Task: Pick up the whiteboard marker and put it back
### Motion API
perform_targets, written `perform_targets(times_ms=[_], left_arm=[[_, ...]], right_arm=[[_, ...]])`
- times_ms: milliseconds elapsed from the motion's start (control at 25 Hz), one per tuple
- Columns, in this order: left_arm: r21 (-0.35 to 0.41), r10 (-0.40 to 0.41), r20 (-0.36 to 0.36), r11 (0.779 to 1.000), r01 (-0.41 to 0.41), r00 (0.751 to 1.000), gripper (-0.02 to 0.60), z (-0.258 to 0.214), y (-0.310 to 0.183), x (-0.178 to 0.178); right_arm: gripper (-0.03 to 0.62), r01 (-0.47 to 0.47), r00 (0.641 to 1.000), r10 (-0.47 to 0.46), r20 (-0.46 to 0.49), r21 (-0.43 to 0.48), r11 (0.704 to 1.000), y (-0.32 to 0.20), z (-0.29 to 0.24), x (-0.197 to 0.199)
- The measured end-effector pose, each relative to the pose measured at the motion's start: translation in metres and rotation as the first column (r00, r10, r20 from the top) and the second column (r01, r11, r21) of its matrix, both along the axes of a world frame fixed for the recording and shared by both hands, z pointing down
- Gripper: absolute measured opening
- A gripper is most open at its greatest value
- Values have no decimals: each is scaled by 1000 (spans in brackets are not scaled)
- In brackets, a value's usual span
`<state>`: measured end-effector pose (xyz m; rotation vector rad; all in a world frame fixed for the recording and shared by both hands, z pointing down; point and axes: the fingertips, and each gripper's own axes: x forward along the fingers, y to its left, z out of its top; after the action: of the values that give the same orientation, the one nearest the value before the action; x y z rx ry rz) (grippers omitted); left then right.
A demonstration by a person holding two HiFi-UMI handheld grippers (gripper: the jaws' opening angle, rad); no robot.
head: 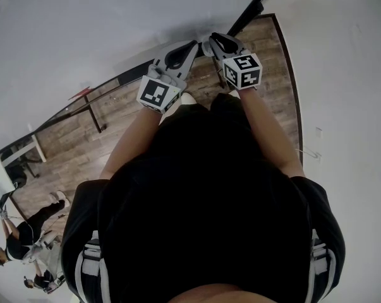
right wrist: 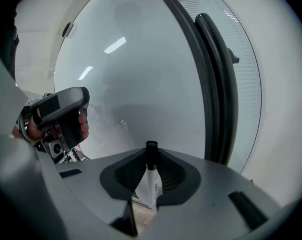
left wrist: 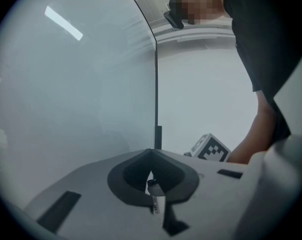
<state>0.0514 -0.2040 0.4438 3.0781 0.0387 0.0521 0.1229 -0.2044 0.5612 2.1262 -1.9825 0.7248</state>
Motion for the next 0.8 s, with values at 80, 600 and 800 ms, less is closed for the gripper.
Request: perform_targets(times_ms=[80, 600, 800], left_arm=[[-1, -3, 2, 1000, 3, 1000, 4, 0, 0, -1], [-16, -39, 8, 999, 40, 999, 3, 3, -3, -11], [-18, -56, 11, 998, 56, 998, 3, 3, -8, -14]], right_arm=[[63, 1, 1000, -1, 2, -17, 1000, 0, 6, -1], [64, 3, 1000, -2, 12, -91, 996, 2, 28, 2], [66, 14, 1000, -14, 9, -94, 995, 1, 28, 1]])
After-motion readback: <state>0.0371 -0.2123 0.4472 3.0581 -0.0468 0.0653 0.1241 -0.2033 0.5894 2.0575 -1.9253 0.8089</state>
